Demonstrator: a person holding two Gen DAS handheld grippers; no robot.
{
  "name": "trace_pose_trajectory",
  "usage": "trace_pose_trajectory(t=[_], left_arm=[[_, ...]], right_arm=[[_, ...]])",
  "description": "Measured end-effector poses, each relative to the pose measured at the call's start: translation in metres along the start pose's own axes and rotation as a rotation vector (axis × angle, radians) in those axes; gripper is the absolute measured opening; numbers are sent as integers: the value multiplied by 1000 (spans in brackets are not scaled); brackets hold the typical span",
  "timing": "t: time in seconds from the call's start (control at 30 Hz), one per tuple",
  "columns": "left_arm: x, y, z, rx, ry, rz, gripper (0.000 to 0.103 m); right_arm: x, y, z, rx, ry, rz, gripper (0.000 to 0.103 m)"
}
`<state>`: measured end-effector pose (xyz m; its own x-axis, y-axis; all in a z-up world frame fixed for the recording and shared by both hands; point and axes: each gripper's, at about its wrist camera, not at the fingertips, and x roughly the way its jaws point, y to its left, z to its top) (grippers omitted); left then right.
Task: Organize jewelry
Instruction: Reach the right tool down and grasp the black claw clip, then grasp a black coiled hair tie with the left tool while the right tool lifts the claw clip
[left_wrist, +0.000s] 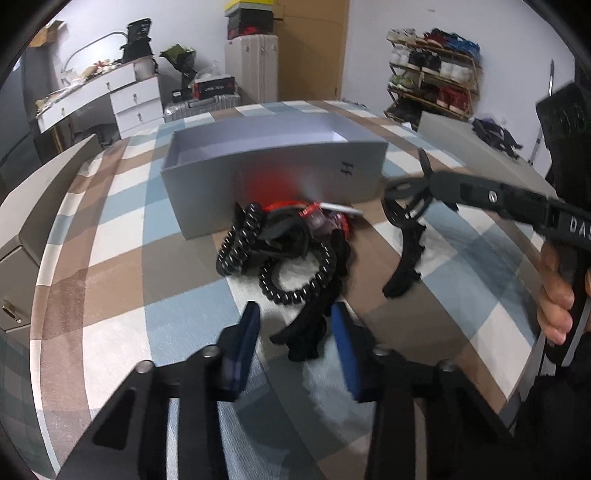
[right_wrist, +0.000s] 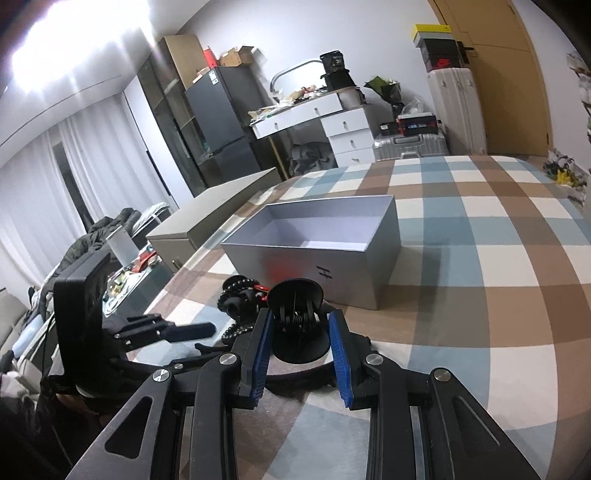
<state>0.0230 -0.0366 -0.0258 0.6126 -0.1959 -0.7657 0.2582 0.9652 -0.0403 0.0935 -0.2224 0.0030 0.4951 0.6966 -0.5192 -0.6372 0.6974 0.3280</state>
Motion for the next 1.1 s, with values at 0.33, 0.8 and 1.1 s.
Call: trace_pose_trajectory(t=[0.33,0.8,1.1], left_arm=[[-3,-5,-3,17,-9,-58,8],[-33,-4,11,8,-156,-113,8],[-38,16,22,-69,-221,-71,8]], right_arm=[[-2,-1,0,0,-24,-2,29],[-16,-2,8,14,-92,-5,29],[-21,-8,18,55,-131,-24,29]])
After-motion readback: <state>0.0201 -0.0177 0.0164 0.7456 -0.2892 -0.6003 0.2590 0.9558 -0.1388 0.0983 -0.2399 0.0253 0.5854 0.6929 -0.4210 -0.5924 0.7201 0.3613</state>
